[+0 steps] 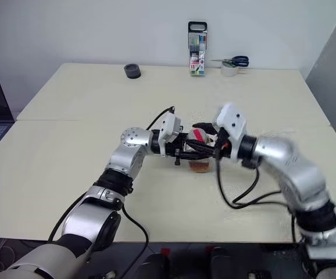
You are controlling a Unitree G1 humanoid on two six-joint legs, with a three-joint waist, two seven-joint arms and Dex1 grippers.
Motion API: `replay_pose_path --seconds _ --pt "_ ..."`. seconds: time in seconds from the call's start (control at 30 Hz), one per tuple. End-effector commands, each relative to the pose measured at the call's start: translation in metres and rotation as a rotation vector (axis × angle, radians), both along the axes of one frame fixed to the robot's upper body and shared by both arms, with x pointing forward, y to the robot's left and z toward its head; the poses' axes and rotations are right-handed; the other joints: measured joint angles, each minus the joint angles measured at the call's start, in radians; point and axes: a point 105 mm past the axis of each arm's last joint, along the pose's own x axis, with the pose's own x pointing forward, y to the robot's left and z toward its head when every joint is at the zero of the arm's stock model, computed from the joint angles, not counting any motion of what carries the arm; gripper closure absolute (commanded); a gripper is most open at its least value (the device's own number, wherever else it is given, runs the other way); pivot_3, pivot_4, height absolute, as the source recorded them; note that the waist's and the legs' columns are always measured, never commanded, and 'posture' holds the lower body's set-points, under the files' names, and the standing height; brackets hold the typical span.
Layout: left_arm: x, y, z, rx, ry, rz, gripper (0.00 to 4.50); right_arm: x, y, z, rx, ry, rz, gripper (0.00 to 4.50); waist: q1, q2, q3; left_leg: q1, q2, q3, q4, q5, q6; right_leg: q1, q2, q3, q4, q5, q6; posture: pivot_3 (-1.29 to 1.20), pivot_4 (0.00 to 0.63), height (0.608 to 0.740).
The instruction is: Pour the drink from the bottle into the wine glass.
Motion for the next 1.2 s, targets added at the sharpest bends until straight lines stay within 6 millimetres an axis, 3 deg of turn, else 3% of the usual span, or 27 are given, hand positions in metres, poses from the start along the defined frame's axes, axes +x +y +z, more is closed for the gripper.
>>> replay_pose_path --seconds 0.03,0.13,0.17,0.37,0.47,0.6,0.87,1.2 --pt "0.001 0.004 0.011 -0.028 -0.027 0.003 2.74 0.003 -0.005 0.013 -0.007 0.015 0.064 2.60 -0.003 0.000 0.000 0.000 0.000 0.000 0.000 0.000 0.000 0.000 0.000 0.000 0.000 0.000 0.000 0.00 0.150 0.740" --pt "0.002 0.004 0.012 -0.038 -0.025 0.019 2.74 0.005 -0.006 0.015 0.029 0.045 0.044 2.60 -0.003 0.000 0.000 -0.003 -0.001 0.000 0.001 0.000 0.000 -0.002 -0.001 0.000 0.000 0.000 0.000 0.00 0.150 0.740" --pt "0.003 0.005 0.012 -0.041 -0.021 0.024 2.74 0.005 -0.006 0.017 0.045 0.042 0.033 1.88 -0.003 0.000 0.000 -0.005 -0.001 0.000 0.001 0.000 0.000 -0.004 -0.002 0.000 0.000 0.000 0.000 0.00 0.150 0.740" --pt "0.011 0.008 0.015 -0.066 0.036 0.073 2.76 -0.009 -0.020 0.034 0.153 -0.076 -0.108 0.01 0.004 0.000 0.000 -0.011 -0.001 0.000 0.002 0.001 -0.002 -0.011 -0.003 0.001 0.002 0.000 0.000 0.00 0.150 0.740" --pt "0.016 0.009 0.019 -0.085 0.060 0.100 2.76 -0.029 -0.018 0.028 0.186 -0.101 -0.165 0.00 0.007 0.000 0.000 -0.017 -0.001 0.000 0.003 0.002 -0.004 -0.016 -0.003 0.000 0.002 0.001 0.000 0.00 0.150 0.740" --pt "0.020 0.007 0.022 -0.090 0.058 0.113 2.76 -0.033 -0.011 0.017 0.285 -0.111 -0.339 0.00 0.005 0.000 0.000 -0.017 -0.001 0.000 0.004 0.002 -0.004 -0.016 -0.003 0.001 0.003 0.001 0.000 0.00 0.150 0.740" --pt "0.020 0.003 0.022 -0.079 0.038 0.092 2.76 -0.018 0.016 0.005 0.440 -0.107 -0.577 0.00 -0.003 0.001 0.000 -0.014 -0.001 0.001 0.004 0.002 -0.004 -0.016 -0.001 0.002 0.009 0.000 0.000 0.00 0.150 0.740" --pt "0.018 0.004 0.021 -0.072 0.033 0.083 2.76 -0.005 0.021 0.006 0.468 -0.147 -0.673 0.00 -0.013 0.001 0.000 -0.015 -0.001 0.001 0.004 0.002 -0.004 -0.016 -0.001 0.002 0.009 0.000 0.000 0.00 0.150 0.740"
